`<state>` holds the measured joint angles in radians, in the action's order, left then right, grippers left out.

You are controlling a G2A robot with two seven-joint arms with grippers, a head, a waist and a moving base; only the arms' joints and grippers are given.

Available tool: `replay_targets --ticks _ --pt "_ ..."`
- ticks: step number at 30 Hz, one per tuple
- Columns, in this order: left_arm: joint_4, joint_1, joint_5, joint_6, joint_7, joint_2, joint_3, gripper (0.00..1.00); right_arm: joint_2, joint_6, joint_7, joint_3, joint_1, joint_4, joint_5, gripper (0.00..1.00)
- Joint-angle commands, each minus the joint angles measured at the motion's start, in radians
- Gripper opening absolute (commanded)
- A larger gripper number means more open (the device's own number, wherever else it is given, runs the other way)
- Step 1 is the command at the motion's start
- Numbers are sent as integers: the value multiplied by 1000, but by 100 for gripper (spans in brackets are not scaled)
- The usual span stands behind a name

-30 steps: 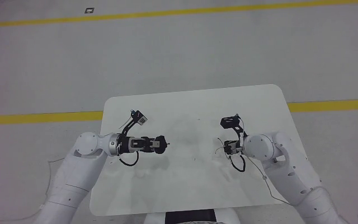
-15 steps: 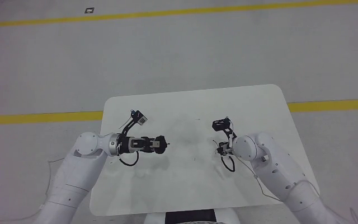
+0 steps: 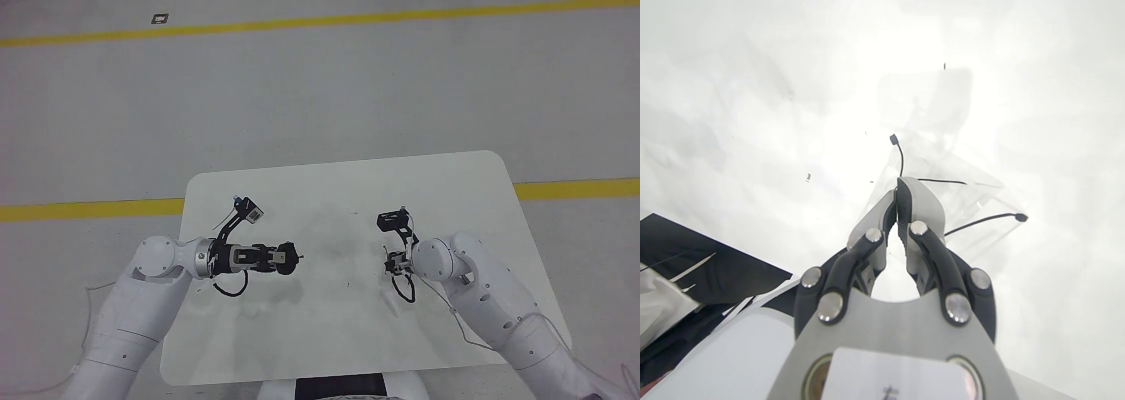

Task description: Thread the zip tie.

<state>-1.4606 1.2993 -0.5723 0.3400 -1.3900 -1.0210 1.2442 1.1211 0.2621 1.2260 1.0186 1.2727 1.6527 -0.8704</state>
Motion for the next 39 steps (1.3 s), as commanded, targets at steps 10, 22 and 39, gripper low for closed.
replay_targets --ticks 10,22,39 --pt "0 0 0 0 0 0 0 0 3 2 6 -5 -9 -17 -6 30" --pt "0 0 0 0 0 0 0 0 6 7 34 -32 -18 -14 -61 31" --pt "0 0 0 0 0 0 0 0 35 24 72 -113 -94 -108 -100 26"
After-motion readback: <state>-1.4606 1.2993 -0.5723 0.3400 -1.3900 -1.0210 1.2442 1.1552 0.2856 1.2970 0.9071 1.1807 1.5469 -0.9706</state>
